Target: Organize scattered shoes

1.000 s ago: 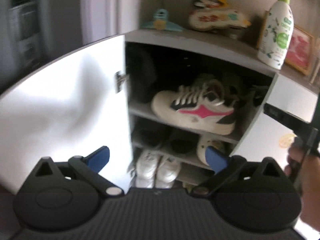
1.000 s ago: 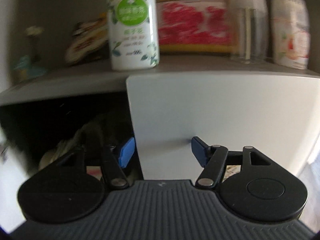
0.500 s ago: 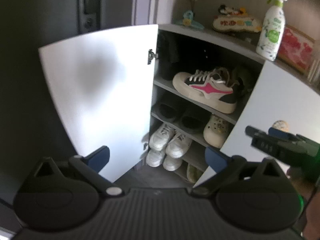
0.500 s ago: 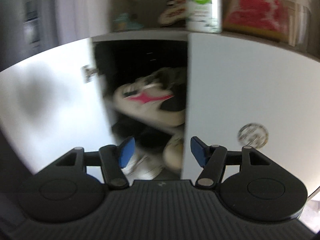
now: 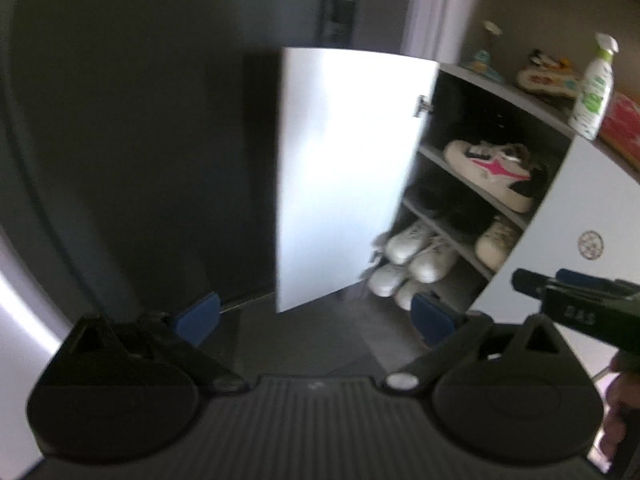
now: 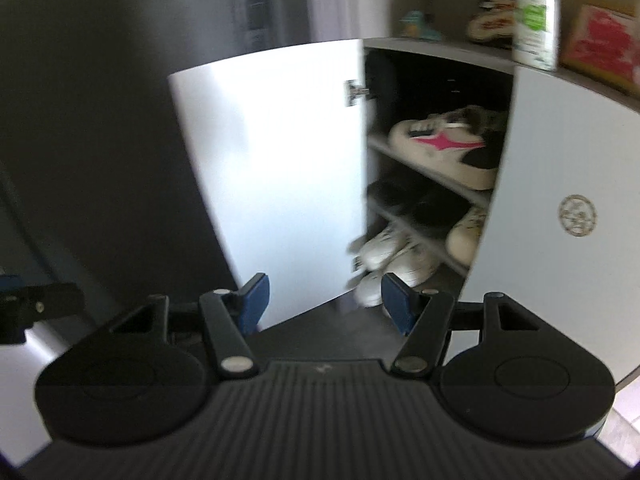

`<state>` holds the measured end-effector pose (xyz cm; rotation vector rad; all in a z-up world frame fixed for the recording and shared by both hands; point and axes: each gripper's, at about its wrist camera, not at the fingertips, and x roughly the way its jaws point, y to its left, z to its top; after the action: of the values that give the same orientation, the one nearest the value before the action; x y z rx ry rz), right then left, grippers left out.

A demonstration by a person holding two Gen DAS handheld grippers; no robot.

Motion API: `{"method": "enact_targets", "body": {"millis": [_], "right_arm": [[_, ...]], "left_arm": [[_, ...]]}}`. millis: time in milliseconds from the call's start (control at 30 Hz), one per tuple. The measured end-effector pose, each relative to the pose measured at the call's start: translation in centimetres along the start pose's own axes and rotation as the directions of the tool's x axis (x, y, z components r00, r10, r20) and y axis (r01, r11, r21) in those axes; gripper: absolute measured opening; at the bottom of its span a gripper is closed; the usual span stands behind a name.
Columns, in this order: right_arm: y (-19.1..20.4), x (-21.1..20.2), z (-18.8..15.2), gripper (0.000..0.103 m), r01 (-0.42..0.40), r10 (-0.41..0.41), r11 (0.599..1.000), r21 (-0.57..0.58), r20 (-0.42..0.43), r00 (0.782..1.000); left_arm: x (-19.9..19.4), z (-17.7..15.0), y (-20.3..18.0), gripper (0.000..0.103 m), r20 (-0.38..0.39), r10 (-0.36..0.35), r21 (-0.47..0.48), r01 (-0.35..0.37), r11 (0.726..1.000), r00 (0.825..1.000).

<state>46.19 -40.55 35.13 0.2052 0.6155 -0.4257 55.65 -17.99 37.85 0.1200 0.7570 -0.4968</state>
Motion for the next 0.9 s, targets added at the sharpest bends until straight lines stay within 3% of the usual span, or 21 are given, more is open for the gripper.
{"method": "enact_targets", "body": {"millis": [167,300,400,500,700,900], "right_arm": [[0.9,-3.1,-1.3,0.065,-0.098,0.098,0.994,-0.050,-0.016,0.995],[0.8,-5.7,-2.8,0.065,-0.187,0.185,0.978,-0.094,-0.030,0.982],[0.1,-7.7,-4.6,0.065,-0.274,0.271,0.954,-0.119,-0.043,0.962],[-1.0,-9.7,-6.8,0.065,-0.357,0.350,0.923,-0.141,-0.074,0.934],[-2.2,-13.4,-10.4,0.065,-0.421,0.405,0.890,-0.173,-0.121,0.906],[-0.4,-17.9,-15.3,0.065,-0.387,0.369,0.901,-0.196,-0.124,0.921]], "left_arm": [[-3.8,-2.9,1.3,0.103,0.000,0.095,-0.076,-0.095,0.993,0.995],[-7.3,-5.7,-0.2,0.103,0.010,0.171,-0.108,-0.169,0.980,0.985],[-9.3,-8.5,-1.4,0.103,-0.019,0.209,-0.192,-0.209,0.959,0.978],[-12.5,-13.0,-3.8,0.103,-0.065,0.293,-0.240,-0.300,0.923,0.954],[-16.3,-17.7,-5.5,0.103,-0.108,0.289,-0.267,-0.308,0.913,0.951],[-19.8,-22.7,-3.1,0.103,-0.119,0.233,-0.247,-0.256,0.935,0.965]]}}
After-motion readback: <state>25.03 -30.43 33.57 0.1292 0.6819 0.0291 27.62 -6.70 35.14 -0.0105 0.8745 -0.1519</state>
